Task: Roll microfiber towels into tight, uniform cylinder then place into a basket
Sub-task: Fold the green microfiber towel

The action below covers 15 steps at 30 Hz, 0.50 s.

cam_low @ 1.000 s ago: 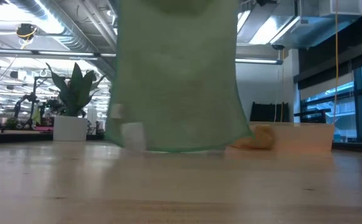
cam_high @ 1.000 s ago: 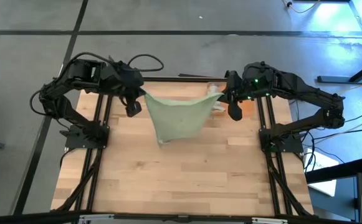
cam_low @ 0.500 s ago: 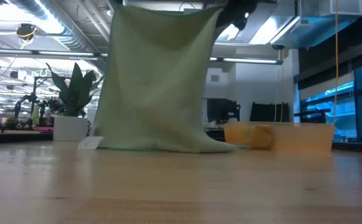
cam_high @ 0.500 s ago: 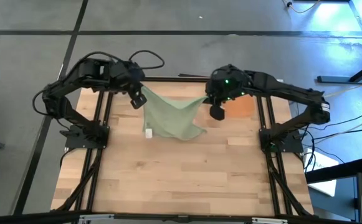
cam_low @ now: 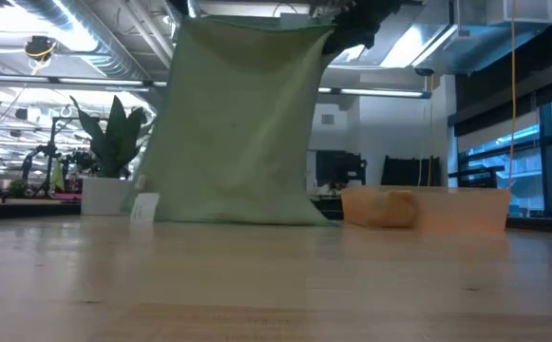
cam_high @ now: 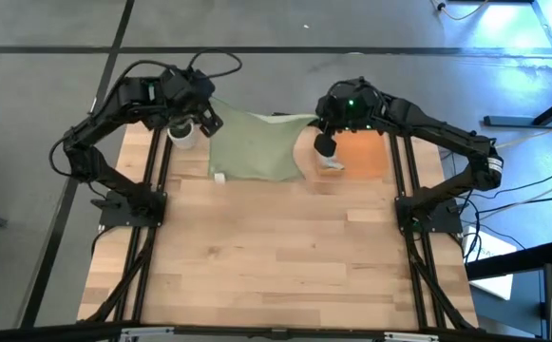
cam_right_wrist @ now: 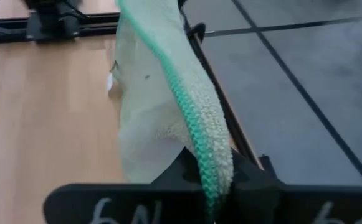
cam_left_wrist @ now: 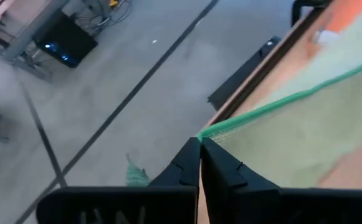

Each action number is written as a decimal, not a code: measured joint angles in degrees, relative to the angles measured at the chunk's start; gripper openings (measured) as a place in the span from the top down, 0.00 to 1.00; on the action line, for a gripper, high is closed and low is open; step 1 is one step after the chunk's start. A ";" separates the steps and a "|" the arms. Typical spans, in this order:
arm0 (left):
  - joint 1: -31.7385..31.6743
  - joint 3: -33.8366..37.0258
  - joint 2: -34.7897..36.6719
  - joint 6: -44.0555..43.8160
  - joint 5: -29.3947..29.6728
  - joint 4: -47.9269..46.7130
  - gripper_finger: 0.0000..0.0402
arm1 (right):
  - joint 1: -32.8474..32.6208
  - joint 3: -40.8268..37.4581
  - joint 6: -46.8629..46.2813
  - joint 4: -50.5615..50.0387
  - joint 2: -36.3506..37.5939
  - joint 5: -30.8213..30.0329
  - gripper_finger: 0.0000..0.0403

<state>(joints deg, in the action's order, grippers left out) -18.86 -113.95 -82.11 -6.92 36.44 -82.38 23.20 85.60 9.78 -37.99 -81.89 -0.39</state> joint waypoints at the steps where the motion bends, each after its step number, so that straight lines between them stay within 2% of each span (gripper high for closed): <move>1: 0.31 0.00 0.01 -0.02 -0.35 -0.01 1.00 | 0.00 0.00 0.00 -0.14 0.10 0.00 0.99; 8: 5.70 0.00 0.13 -0.91 -8.22 -1.79 1.00 | -4.43 0.00 -0.85 -4.40 1.49 -0.17 0.99; 15: 13.25 0.00 -0.09 -10.32 -17.63 -6.98 1.00 | -11.03 0.04 -5.87 -12.45 3.00 0.02 0.99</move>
<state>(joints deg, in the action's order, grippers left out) -5.62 -113.95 -82.19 -17.24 18.81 -89.36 12.18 85.65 3.91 -50.44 -78.89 -0.37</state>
